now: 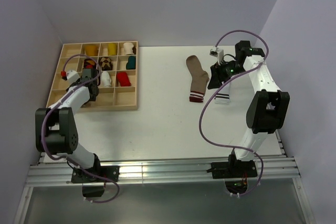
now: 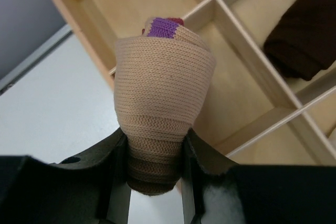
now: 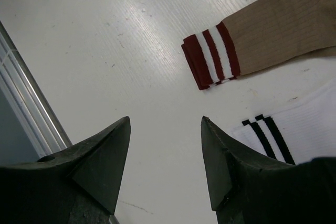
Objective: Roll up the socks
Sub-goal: Place the sock in the storage box.
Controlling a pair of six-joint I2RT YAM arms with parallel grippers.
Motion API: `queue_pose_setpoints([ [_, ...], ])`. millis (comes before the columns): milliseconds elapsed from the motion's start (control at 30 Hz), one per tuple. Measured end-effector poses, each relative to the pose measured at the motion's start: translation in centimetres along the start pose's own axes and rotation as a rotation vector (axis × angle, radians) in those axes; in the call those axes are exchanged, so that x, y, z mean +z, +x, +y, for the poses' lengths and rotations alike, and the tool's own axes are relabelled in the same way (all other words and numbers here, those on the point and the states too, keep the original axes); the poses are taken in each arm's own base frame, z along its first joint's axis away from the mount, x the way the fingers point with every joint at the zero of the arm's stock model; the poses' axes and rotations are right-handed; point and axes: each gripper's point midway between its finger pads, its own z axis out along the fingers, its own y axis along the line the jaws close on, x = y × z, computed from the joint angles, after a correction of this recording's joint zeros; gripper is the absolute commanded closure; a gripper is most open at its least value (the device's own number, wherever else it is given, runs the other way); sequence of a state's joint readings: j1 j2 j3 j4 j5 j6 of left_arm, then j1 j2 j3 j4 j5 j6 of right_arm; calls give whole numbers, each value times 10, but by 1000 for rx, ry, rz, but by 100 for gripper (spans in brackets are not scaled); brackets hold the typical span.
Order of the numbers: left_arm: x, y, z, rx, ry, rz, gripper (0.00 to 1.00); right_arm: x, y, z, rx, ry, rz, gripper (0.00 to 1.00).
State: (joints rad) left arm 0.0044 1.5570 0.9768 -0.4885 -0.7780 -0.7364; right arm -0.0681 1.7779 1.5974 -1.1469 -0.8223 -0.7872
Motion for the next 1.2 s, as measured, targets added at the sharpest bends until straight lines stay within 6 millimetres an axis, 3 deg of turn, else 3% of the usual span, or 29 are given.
queue_pose_setpoints([
  [333,33,5,-43,29,60,116,100,7,9,-2,-6,-7,10,37],
  [600,42,20,-46,17,90,183,100,12,16,-3,5,-13,19,37],
  [1200,47,29,-51,-96,240,275,100,22,30,-7,39,-9,33,38],
])
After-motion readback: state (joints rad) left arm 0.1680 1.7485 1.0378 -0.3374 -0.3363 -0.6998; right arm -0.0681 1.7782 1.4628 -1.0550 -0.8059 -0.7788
